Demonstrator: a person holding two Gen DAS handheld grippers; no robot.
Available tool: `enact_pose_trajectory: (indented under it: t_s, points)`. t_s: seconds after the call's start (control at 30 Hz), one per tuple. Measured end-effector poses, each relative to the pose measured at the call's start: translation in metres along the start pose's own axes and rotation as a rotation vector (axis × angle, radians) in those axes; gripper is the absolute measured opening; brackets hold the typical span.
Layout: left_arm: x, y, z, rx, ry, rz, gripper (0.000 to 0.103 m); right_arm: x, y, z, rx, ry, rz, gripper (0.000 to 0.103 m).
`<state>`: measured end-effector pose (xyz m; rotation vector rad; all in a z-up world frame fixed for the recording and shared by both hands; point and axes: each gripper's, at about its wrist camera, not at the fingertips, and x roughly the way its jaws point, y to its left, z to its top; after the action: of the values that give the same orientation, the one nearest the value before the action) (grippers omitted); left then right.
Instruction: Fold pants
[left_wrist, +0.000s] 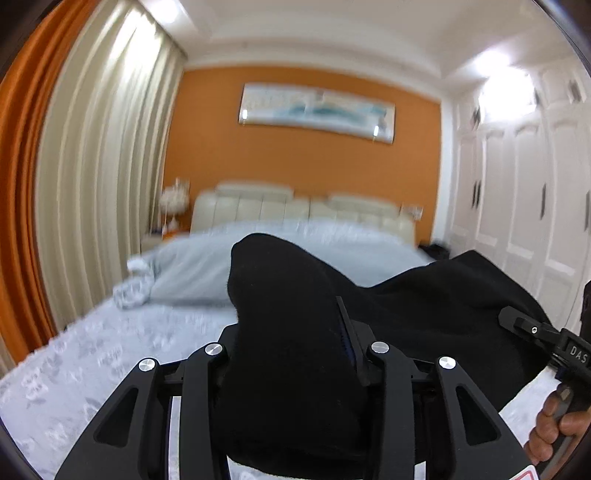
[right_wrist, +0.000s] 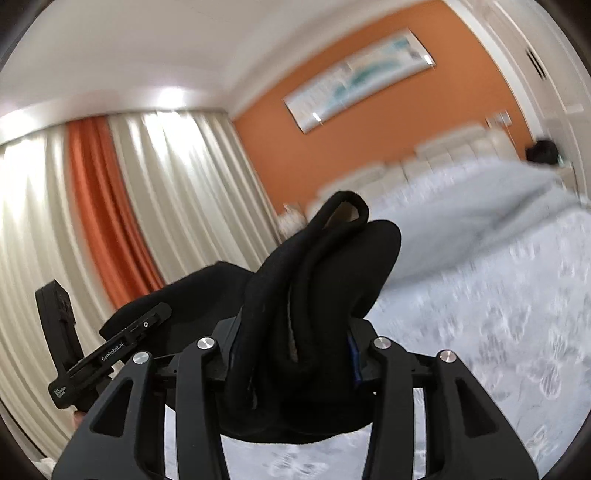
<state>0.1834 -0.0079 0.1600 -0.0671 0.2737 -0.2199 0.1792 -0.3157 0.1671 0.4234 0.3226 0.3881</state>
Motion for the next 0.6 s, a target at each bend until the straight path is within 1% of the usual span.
enact_pose_trajectory:
  t_s: [0.03, 0.07, 0.1, 0.13, 0.17, 0.2, 0.23, 0.27, 0.3, 0.33, 0.37, 0.4, 0.43, 0.5, 0.57, 0.6]
  points:
    - [0.031, 0.006, -0.024, -0.013, 0.052, 0.009, 0.040, 0.017, -0.018, -0.017, 0.025, 0.044, -0.024, 0.042]
    - [0.051, 0.012, -0.046, -0.024, 0.098, 0.017, 0.042, 0.041, -0.046, -0.042, 0.062, 0.122, -0.064, 0.044]
    - [0.078, 0.019, -0.072, -0.038, 0.163, 0.030, 0.043, 0.058, -0.065, -0.062, 0.089, 0.190, -0.106, 0.049]
    - [0.098, 0.027, -0.095, -0.052, 0.219, 0.044, 0.045, 0.079, -0.095, -0.090, 0.130, 0.295, -0.186, 0.051]
    - [0.126, 0.037, -0.131, -0.074, 0.315, 0.072, 0.047, 0.088, -0.111, -0.106, 0.144, 0.355, -0.242, 0.052]
    - [0.149, 0.050, -0.167, -0.079, 0.416, 0.130, 0.047, 0.095, -0.133, -0.130, 0.130, 0.425, -0.362, 0.052]
    - [0.162, 0.066, -0.196, -0.085, 0.501, 0.220, 0.042, 0.090, -0.144, -0.141, 0.103, 0.434, -0.439, 0.052]
    - [0.165, 0.079, -0.210, -0.109, 0.538, 0.246, 0.039, 0.075, -0.154, -0.144, 0.077, 0.398, -0.493, 0.053]
    - [0.163, 0.097, -0.218, -0.169, 0.559, 0.243, 0.039, 0.063, -0.156, -0.139, 0.075, 0.360, -0.492, 0.048]
    - [0.158, 0.113, -0.218, -0.233, 0.554, 0.239, 0.039, 0.057, -0.154, -0.132, 0.079, 0.353, -0.467, 0.045]
    - [0.151, 0.126, -0.211, -0.282, 0.529, 0.246, 0.039, 0.055, -0.149, -0.123, 0.075, 0.345, -0.436, 0.041]
    - [0.146, 0.132, -0.199, -0.296, 0.507, 0.254, 0.039, 0.054, -0.135, -0.109, 0.045, 0.312, -0.396, 0.040]
    - [0.142, 0.133, -0.188, -0.299, 0.488, 0.250, 0.041, 0.059, -0.119, -0.098, 0.007, 0.295, -0.366, 0.040]
    - [0.140, 0.118, -0.157, -0.288, 0.458, 0.228, 0.046, 0.079, -0.087, -0.086, -0.051, 0.300, -0.303, 0.038]
    - [0.146, 0.094, -0.137, -0.243, 0.457, 0.184, 0.063, 0.113, -0.061, -0.085, -0.105, 0.330, -0.270, 0.038]
    - [0.151, 0.076, -0.133, -0.210, 0.453, 0.156, 0.067, 0.125, -0.058, -0.090, -0.117, 0.351, -0.275, 0.037]
